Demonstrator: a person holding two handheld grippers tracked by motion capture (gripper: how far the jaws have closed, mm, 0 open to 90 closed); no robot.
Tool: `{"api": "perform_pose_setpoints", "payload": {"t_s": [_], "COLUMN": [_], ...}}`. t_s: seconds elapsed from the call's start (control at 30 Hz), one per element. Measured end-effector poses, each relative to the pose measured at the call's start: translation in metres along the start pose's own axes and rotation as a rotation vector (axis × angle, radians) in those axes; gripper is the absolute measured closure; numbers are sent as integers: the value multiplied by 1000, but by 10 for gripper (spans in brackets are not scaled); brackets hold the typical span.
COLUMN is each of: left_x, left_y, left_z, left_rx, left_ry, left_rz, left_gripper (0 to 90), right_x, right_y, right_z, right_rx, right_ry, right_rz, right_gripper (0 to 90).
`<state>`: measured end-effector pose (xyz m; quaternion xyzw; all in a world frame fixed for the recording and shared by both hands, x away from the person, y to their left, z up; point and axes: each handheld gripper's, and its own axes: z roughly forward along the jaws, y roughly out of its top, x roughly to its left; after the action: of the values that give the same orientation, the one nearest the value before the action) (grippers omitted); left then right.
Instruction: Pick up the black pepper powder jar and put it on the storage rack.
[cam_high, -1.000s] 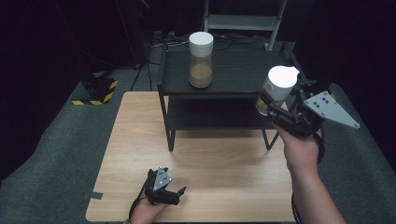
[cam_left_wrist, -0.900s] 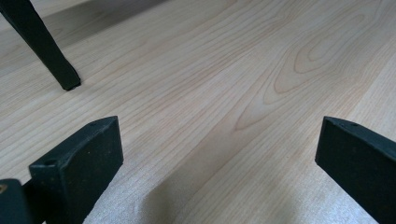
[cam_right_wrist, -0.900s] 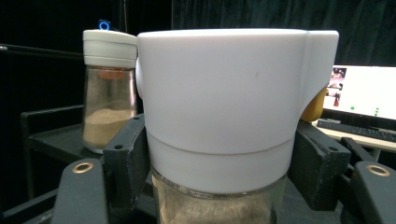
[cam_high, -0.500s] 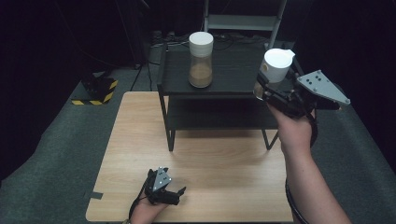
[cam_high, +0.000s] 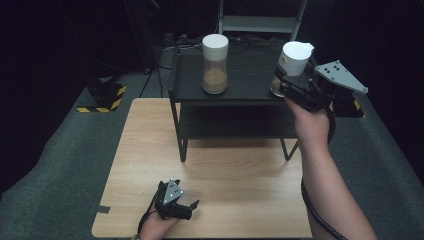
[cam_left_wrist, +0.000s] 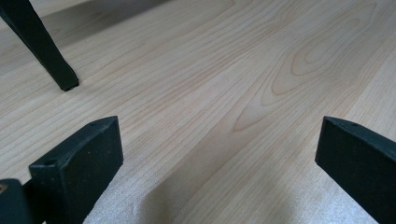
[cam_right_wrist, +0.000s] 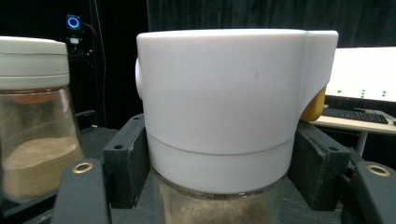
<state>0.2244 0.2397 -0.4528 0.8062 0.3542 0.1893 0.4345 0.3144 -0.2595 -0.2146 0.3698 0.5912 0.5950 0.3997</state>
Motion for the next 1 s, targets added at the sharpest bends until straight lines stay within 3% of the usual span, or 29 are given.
{"api": "perform_pose_setpoints", "payload": {"t_s": [0.43,1.0], "left_x": [1,1], "left_y": [-1,-1], "left_z": [0,-1], "left_rx": [-3,-7], "left_ry": [-2,-4], "left_rz": [-4,-8], "left_gripper": [12,12], "right_x": [1,1], "right_y": [3,3], "right_z": [19,24], "right_rx": [33,37], "right_ry": [-7,0], "right_rz": [3,12], "right_gripper": [297,294]}}
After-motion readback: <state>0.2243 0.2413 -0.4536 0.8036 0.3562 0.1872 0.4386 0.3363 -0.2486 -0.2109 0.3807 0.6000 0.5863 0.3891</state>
